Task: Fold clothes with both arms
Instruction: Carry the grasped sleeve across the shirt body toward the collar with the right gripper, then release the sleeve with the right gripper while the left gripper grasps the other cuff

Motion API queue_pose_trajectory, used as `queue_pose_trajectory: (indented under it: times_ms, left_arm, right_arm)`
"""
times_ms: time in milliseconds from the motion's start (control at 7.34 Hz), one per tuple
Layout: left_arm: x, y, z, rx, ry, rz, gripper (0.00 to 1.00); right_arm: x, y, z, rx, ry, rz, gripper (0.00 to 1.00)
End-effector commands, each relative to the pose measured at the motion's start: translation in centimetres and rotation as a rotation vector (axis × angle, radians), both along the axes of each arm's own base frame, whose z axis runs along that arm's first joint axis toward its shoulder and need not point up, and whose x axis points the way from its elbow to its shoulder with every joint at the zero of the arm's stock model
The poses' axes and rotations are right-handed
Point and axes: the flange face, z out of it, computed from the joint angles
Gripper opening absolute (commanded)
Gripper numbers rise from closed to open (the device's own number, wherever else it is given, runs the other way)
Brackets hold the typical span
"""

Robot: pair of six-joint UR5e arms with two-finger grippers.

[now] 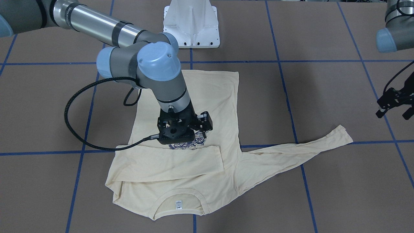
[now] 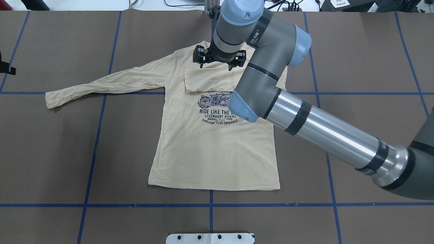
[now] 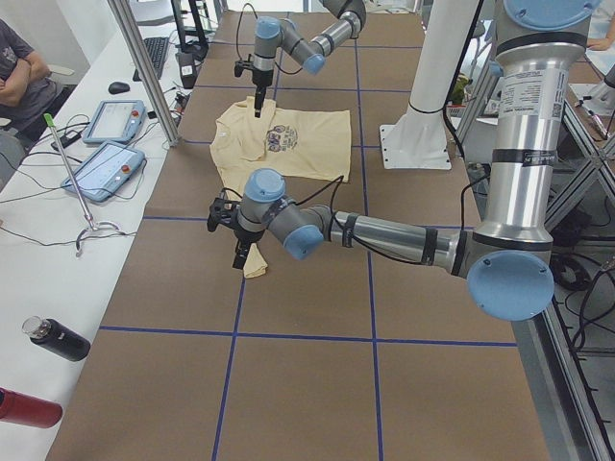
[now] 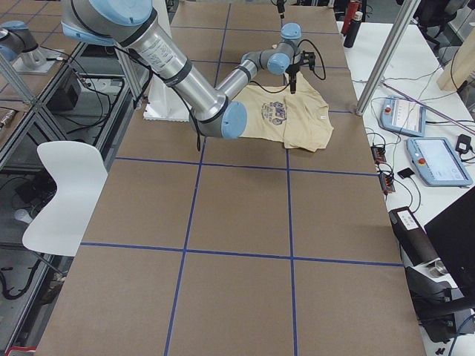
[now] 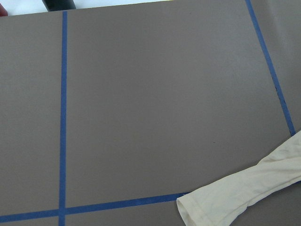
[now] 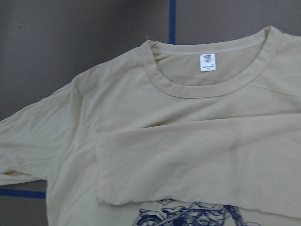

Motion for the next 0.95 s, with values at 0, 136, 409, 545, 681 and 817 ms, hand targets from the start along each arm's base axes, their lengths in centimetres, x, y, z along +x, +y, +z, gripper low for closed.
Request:
queue_pose_trajectory:
  times_ms: [0, 136, 409, 545, 681, 817]
  left_arm:
    - [7.1, 0.9, 2.4, -0.088, 0.031, -0.073, 0.96]
    - [10.0, 0.0, 3.3, -0.109, 0.041, -0.093, 0.96]
    - [12.7, -1.1, 5.8, -0.11, 0.027, -0.114, 0.96]
    - [12.8, -1.3, 6.2, -0.108, 0.026, -0.113, 0.95]
    - [13.0, -1.4, 5.9, -0.104, 0.028, -0.11, 0.94]
    - [13.1, -1.3, 5.9, -0.105, 0.029, -0.108, 0.93]
  right_arm:
    - [4.0, 0.5, 3.8, 0.001, 0.013, -0.019, 1.0]
    - [4.6, 0.2, 4.0, -0.007, 0.011, -0.018, 1.0]
    - [6.4, 1.2, 5.8, -0.012, 0.006, -0.019, 1.0]
    - [6.5, 1.2, 5.7, -0.011, 0.002, -0.02, 1.0]
    - [6.5, 1.2, 5.7, -0.011, 0.002, -0.02, 1.0]
    - [6.7, 1.1, 5.9, -0.013, 0.004, -0.017, 1.0]
